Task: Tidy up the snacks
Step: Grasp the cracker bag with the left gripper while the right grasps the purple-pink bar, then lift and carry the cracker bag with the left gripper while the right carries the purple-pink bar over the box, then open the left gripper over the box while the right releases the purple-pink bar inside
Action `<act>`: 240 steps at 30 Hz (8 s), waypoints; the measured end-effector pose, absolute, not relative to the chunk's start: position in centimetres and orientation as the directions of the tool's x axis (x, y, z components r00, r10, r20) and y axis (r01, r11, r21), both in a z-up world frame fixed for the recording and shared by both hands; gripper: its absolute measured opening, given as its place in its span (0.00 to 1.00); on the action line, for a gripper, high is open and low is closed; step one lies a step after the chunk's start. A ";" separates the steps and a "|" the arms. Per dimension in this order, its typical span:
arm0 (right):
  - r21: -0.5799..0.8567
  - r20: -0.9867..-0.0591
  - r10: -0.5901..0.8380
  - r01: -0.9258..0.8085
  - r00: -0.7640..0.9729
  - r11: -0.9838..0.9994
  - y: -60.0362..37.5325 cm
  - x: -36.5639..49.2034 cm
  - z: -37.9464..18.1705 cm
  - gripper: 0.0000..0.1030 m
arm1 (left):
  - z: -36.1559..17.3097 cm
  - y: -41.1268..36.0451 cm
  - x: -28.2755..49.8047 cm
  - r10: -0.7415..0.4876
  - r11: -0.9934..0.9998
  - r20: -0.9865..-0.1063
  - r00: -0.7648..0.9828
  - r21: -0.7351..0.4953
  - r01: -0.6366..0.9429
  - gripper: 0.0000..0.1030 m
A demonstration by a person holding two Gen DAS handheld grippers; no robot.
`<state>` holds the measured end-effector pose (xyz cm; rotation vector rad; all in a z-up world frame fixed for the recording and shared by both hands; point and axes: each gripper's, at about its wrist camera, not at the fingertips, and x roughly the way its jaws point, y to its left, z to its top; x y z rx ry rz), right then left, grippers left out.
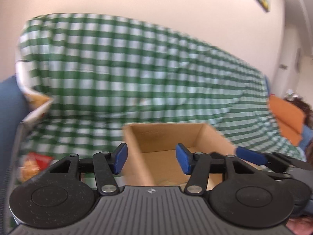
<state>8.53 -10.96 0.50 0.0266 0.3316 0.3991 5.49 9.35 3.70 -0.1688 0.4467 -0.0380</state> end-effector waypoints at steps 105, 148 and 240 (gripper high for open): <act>0.099 -0.699 0.549 -0.698 0.458 0.709 3.1 -0.9 -10.9 0.35 | -7.7 20.9 -0.9 -0.104 0.815 -0.858 0.502 -0.363 -0.451 0.65; -0.019 -0.545 0.552 -0.667 0.631 0.744 1.5 -2.8 -8.5 0.20 | -3.2 21.3 -2.1 -0.125 0.793 -0.673 0.729 -0.509 -0.335 0.44; -0.077 -0.223 0.306 -0.329 0.926 0.941 -20.5 6.2 0.2 0.21 | 0.5 5.6 3.9 -0.315 0.847 -0.362 0.878 -0.524 0.088 0.44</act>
